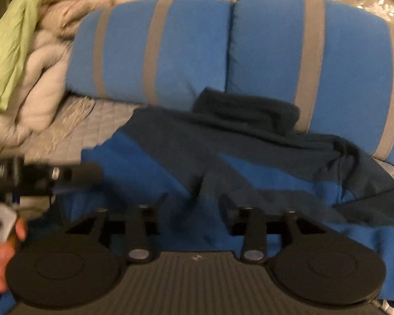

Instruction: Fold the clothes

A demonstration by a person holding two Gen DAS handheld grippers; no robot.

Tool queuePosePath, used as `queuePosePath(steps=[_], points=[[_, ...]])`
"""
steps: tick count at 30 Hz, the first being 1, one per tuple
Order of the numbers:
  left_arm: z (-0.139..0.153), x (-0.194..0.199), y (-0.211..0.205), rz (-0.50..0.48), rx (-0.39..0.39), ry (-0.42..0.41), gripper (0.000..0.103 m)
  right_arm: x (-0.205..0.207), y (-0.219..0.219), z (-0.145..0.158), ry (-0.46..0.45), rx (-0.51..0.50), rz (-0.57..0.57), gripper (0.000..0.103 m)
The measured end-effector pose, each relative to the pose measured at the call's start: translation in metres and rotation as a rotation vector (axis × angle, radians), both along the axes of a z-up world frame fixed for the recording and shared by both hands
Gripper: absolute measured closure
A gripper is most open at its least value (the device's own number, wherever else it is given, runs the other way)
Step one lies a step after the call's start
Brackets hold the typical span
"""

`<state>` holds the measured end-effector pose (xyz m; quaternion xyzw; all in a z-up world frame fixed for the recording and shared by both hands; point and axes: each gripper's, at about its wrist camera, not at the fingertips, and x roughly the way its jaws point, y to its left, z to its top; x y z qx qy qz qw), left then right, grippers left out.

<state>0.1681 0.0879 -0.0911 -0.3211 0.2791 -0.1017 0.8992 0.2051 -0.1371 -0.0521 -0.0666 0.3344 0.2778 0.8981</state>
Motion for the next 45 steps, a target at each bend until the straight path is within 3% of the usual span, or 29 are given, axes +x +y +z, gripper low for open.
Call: queuePosePath(steps=[4, 8, 10, 13, 21, 24, 26, 34, 38, 41, 45], points=[[-0.004, 0.002, 0.006, 0.001, -0.052, 0.022, 0.011, -0.013, -0.007, -0.005, -0.052, -0.119, 0.135, 0.018], [-0.005, 0.002, 0.006, -0.006, -0.055, 0.026, 0.011, -0.031, -0.015, -0.019, -0.111, -0.278, 0.304, 0.018], [-0.005, 0.003, 0.005, -0.009, -0.051, 0.029, 0.011, -0.033, -0.016, -0.025, -0.111, -0.308, 0.358, 0.018], [-0.005, 0.003, 0.005, -0.008, -0.048, 0.033, 0.011, -0.027, -0.013, -0.03, -0.075, -0.269, 0.405, 0.019], [-0.007, 0.004, 0.003, -0.014, -0.025, 0.052, 0.011, 0.007, 0.001, -0.054, 0.023, -0.195, 0.396, 0.023], [-0.008, 0.004, 0.003, -0.017, -0.027, 0.053, 0.011, 0.008, 0.001, -0.059, 0.073, -0.172, 0.412, 0.037], [-0.008, 0.005, 0.003, -0.019, -0.029, 0.054, 0.011, 0.004, 0.002, -0.062, 0.098, -0.167, 0.434, 0.039], [-0.008, 0.006, 0.002, -0.025, -0.026, 0.062, 0.011, -0.022, -0.004, -0.052, 0.055, -0.244, 0.55, 0.039], [-0.008, 0.006, 0.001, -0.022, -0.024, 0.066, 0.011, -0.017, -0.008, -0.04, 0.009, -0.213, 0.487, 0.037], [-0.008, 0.006, 0.001, -0.02, -0.022, 0.071, 0.011, -0.016, -0.004, -0.037, -0.023, -0.235, 0.446, 0.042], [-0.009, 0.007, 0.001, -0.02, -0.022, 0.073, 0.011, -0.016, 0.006, -0.047, -0.048, -0.312, 0.429, 0.056]])
